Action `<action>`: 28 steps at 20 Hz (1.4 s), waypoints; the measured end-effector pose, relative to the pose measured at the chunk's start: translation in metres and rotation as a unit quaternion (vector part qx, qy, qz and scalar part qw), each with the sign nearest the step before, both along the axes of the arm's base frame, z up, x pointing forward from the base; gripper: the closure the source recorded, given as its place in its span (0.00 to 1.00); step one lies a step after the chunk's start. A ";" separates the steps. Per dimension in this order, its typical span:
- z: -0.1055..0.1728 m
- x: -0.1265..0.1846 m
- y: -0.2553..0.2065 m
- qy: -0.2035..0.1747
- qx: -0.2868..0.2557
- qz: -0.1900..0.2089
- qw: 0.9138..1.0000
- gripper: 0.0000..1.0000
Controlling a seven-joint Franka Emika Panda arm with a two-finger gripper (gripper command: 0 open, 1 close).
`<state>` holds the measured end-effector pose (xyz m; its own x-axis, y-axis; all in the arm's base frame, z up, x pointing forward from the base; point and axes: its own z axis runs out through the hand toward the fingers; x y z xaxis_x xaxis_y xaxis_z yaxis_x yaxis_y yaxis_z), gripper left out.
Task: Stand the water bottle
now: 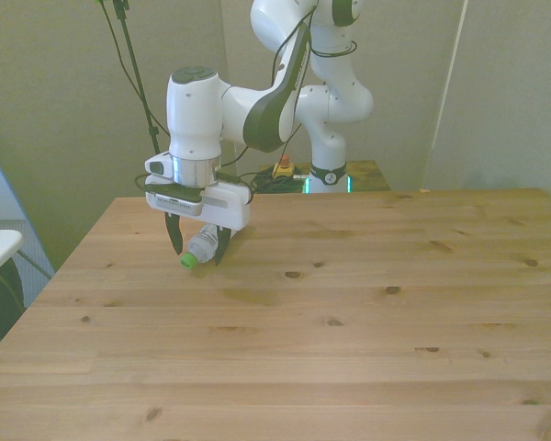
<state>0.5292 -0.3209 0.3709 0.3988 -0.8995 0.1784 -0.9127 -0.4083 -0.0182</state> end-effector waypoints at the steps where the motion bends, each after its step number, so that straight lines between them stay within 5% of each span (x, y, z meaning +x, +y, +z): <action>1: -0.005 0.001 -0.001 0.000 -0.001 -0.001 1.000 0.00; 2: -0.009 0.002 -0.002 0.000 -0.001 -0.001 1.000 1.00; 28: -0.010 0.010 0.017 -0.013 0.023 -0.010 1.000 1.00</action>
<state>0.5391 -0.3035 0.3612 0.3759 -0.9150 0.1467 -0.9198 -0.3876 -0.0613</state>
